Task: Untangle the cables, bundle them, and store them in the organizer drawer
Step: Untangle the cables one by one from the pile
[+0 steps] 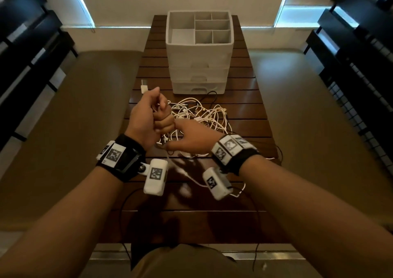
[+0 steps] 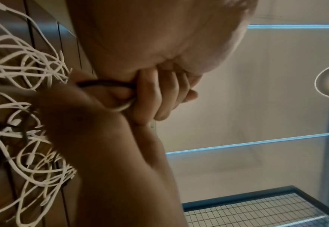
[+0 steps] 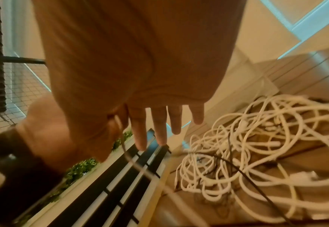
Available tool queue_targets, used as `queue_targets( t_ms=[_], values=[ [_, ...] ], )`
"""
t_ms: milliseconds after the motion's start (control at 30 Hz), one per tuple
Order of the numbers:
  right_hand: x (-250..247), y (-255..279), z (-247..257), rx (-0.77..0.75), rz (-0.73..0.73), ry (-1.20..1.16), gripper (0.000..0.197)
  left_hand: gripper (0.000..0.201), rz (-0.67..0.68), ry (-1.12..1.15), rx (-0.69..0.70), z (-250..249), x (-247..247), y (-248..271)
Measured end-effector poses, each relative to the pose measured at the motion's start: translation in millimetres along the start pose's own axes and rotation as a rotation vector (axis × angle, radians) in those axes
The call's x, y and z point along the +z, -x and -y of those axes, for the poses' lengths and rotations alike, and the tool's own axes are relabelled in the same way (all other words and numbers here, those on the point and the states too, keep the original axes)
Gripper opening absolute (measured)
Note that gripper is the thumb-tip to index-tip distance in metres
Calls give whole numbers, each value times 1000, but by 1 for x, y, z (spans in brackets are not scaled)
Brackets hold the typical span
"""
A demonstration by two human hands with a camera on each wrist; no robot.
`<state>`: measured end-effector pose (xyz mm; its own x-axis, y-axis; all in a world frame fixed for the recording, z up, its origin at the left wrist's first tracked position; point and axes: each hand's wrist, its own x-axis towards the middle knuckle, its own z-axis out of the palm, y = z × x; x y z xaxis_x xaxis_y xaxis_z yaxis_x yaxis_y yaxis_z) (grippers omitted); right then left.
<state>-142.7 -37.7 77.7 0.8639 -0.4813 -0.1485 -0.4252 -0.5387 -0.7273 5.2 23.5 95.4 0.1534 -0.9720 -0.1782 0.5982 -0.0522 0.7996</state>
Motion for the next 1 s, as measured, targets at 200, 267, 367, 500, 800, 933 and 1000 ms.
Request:
queue_targets(
  t_ms=[200,267,367,500,800,933,1000],
  values=[
    [13,0,0,51,71,-226,32,49,80,101,-6,0,-10,2],
    [18,6,-8,83,70,-150,43,52,91,94,-24,-6,-15,1],
    [27,21,-35,160,110,115,62,57,4,31,-52,-21,-20,-1],
    [29,30,-59,243,193,252,64,61,-258,-181,-86,-8,-11,2],
    [-30,14,-24,-32,-378,-185,44,56,-236,-368,-249,28,-15,3],
    [-25,-4,14,-143,-201,-51,43,43,-127,-553,-274,41,-7,7],
    [-13,-13,20,-133,-74,83,42,36,-158,-695,-274,45,-4,10]
  ],
)
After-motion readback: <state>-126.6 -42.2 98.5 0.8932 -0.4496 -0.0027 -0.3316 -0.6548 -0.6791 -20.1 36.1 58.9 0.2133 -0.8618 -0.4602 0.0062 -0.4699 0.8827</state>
